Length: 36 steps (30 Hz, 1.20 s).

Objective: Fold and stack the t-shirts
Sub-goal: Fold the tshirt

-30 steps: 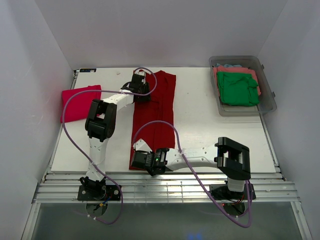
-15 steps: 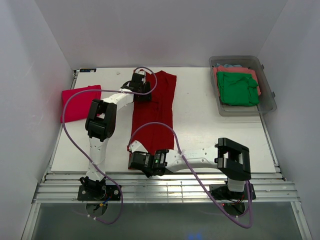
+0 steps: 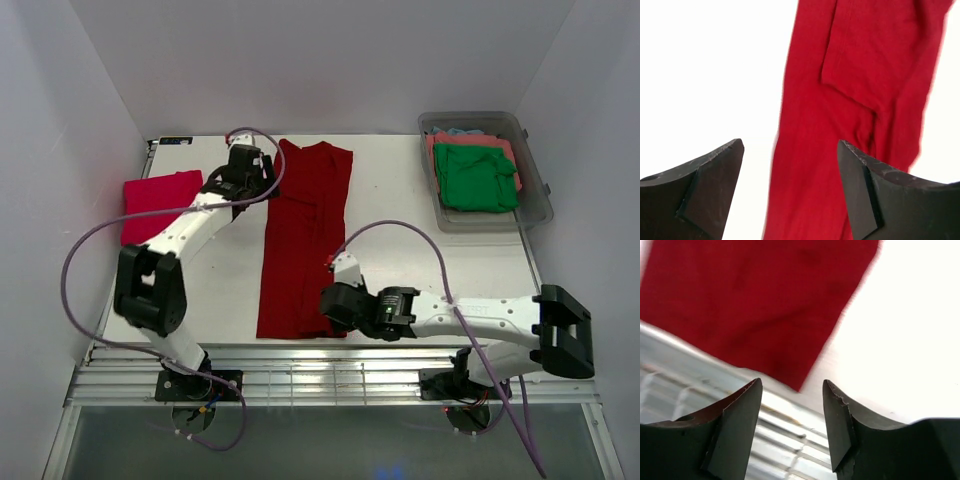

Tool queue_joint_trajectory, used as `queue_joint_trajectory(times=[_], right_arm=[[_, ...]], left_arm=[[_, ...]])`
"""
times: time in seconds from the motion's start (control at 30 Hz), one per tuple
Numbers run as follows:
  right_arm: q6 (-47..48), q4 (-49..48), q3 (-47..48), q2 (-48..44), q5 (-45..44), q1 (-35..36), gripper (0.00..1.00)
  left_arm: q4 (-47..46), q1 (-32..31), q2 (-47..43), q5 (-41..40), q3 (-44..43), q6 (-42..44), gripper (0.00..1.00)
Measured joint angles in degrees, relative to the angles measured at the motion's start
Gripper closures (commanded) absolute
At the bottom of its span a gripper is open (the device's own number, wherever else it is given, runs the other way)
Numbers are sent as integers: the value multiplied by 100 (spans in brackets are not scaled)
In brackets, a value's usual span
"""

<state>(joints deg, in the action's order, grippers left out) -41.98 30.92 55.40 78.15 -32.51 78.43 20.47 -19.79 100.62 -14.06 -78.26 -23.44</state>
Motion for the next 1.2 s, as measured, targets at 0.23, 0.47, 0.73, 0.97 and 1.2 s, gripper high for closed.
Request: queue_joint_trajectory(times=[0.23,0.47,0.73,0.97,1.2], right_arm=[[-83,-417,-1703,-1054,323,-1165,41],[35,-1279,-1864,-981,828,-1351,41],[9,-1939,-2057,-476,1419,-1355,41],[-116,-2299,-2306,-315,1735,-1349,41],[-142,-2669,-2291,-140,1858,-1244,41]], left_arm=[[415,28,-2114,297,1593,-487,13],[955,28,-2664,1327,3460,-1169,12],[1019,15,-3744,2107,4411,-1912,12],[960,-33,-3934,2450,5108,-2271,12],[850,-238,-4033,2592,5213,-2518,12]])
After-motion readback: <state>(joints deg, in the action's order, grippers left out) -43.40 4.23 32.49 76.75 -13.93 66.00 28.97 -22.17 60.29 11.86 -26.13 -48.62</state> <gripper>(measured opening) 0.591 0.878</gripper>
